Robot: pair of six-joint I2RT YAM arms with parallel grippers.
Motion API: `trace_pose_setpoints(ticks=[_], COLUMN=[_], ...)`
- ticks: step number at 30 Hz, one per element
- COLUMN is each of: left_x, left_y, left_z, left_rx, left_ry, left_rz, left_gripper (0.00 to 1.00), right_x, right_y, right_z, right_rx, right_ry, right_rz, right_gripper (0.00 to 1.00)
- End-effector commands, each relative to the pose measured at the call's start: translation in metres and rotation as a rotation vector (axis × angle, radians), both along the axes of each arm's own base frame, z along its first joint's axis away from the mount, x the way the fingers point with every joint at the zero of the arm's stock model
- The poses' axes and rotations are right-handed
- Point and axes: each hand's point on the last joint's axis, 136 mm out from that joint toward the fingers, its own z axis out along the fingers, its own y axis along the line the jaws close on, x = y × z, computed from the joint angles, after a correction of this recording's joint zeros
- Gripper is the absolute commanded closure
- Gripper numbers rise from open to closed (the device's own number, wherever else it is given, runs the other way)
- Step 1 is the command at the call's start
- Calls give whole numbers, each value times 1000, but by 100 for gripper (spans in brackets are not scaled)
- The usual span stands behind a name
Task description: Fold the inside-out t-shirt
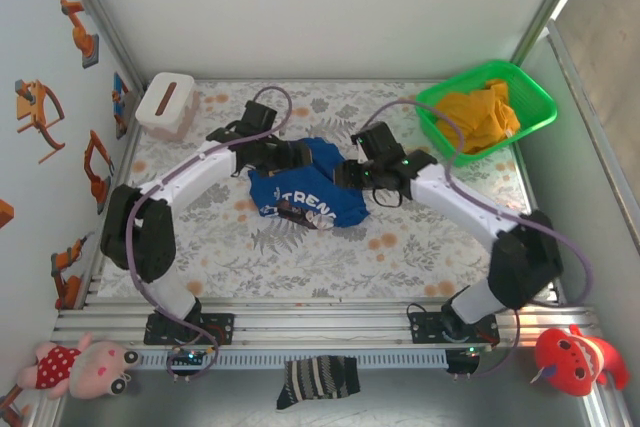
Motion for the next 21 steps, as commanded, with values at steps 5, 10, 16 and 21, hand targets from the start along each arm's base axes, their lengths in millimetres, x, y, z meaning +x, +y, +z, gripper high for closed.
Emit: trace_pose_setpoints(ticks=[5,10,16,21], left_x=[-2,-16,-52,-75], left_y=[5,8,27,45], left_z=[-33,-50,-63,-71], left_rx=[113,126,129,136], left_ry=[39,81,119,143], left_rz=[-34,-57,-45,-6], left_gripper=[26,91,100,100], right_x=[48,63,77,86], right_y=[26,47,54,53], right_z=[-33,-59,-89,-86], right_rx=[-53,-23,-17,46], right_ry=[26,88,132,133], right_rz=[114,134,105,83], right_gripper=[47,47,49,84])
